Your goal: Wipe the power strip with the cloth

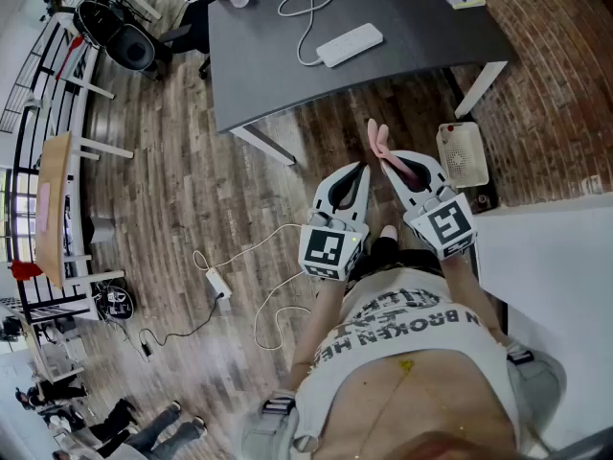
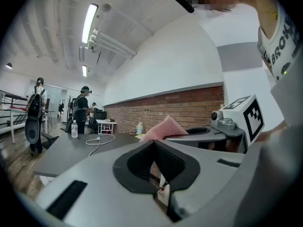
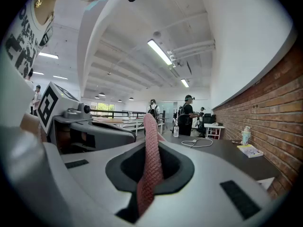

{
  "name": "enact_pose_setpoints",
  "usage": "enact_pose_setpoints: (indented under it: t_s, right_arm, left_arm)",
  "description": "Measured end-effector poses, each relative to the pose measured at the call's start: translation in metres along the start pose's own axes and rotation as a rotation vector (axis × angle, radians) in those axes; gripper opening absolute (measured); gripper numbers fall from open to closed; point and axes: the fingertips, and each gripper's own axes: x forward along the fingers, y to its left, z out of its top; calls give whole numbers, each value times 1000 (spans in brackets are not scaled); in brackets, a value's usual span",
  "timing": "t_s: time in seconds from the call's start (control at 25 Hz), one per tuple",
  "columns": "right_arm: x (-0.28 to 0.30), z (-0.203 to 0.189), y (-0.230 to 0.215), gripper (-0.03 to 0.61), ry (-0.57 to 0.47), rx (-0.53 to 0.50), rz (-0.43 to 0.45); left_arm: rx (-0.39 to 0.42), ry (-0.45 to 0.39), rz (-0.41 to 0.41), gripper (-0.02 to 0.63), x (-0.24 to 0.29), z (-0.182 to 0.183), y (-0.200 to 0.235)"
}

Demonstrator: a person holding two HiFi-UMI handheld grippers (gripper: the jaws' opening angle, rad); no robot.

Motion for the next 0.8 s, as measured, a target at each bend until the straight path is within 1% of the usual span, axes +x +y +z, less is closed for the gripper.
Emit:
enact_pose_setpoints:
  t_s: [0.16,0.4,0.6,0.8]
  right_arm:
    - [-8,1,-17,17,-52,40,-11]
    - [-7,-13,-43,17,-29,60,-28]
    - [10,-17,-70,17,-22,61,-55]
    - [45,-24,-111,17,-8,52,-79]
  left_arm:
    - [-13,4,-5,8,12,-4,-6]
    - [-24,29,-23,8,30,-15,-7]
    - [-27,39,-36,8,58,-18,13]
    - [-39,31,-46,8,106,-20,51]
